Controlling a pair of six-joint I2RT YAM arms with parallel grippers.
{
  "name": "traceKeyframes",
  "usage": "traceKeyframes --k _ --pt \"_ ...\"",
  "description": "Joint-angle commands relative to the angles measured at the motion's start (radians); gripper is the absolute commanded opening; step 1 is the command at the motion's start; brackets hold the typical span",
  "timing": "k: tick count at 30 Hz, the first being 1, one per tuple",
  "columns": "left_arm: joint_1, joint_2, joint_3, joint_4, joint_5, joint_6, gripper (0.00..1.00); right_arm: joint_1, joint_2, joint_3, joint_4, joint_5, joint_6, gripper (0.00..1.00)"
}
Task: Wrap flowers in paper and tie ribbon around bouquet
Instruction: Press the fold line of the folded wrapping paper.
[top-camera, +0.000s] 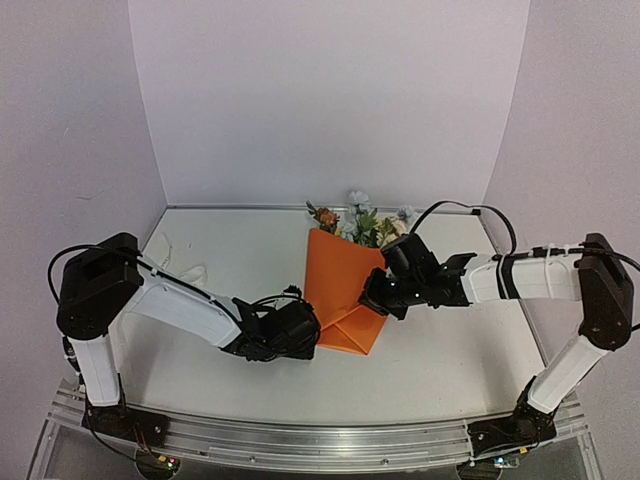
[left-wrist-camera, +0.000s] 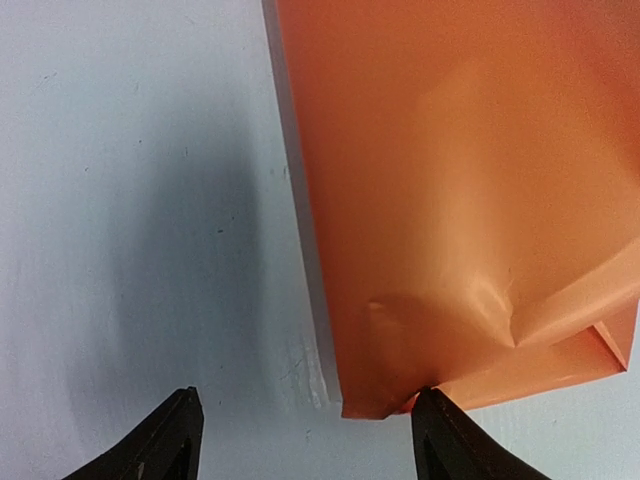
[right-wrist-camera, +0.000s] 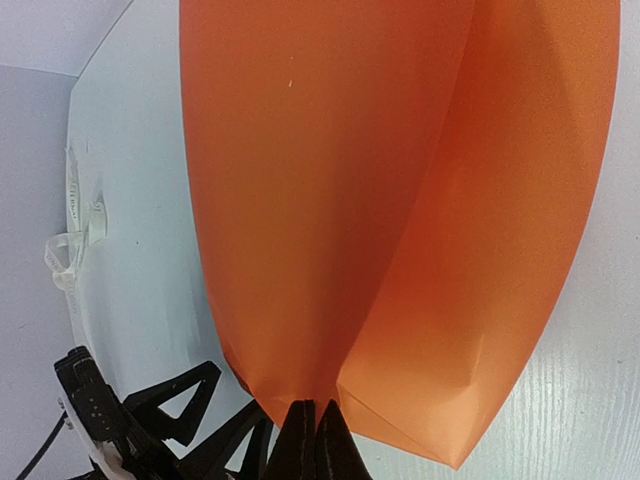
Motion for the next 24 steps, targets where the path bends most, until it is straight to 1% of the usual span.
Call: traceKeyframes --k 1,6,8,11,13,17,24 --pt "-0.017 -0.103 -0.064 0.092 -0.02 -0.008 0.75 0.005 -0.009 0.054 -0.02 0.007 0.006 0.0" --pt "-0.017 -0.195 -0.131 0.132 0.017 -0.028 0.75 0.004 0.002 0.078 -0.036 0.008 0.002 0.0" --pt "-0.017 -0.201 -0.129 0.135 0.04 -0.019 0.76 0.004 0.005 0.087 -0.044 0.01 0.0 0.0" --pt "-0.017 -0.17 -0.101 0.122 0.081 0.0 0.77 0.004 0.011 0.099 -0.052 0.008 0.001 0.0" --pt "-0.017 -0.136 -0.068 0.082 0.092 -0.002 0.78 0.004 0.013 0.105 -0.058 0.007 0.002 0.0" --pt "-0.017 -0.071 0.004 -0.02 0.055 -0.015 0.79 0.005 0.014 0.111 -0.064 0.007 0.002 0.0" --pt "-0.015 0.037 0.143 -0.173 -0.056 -0.033 0.79 0.006 0.004 0.098 -0.066 0.007 0.001 0.0"
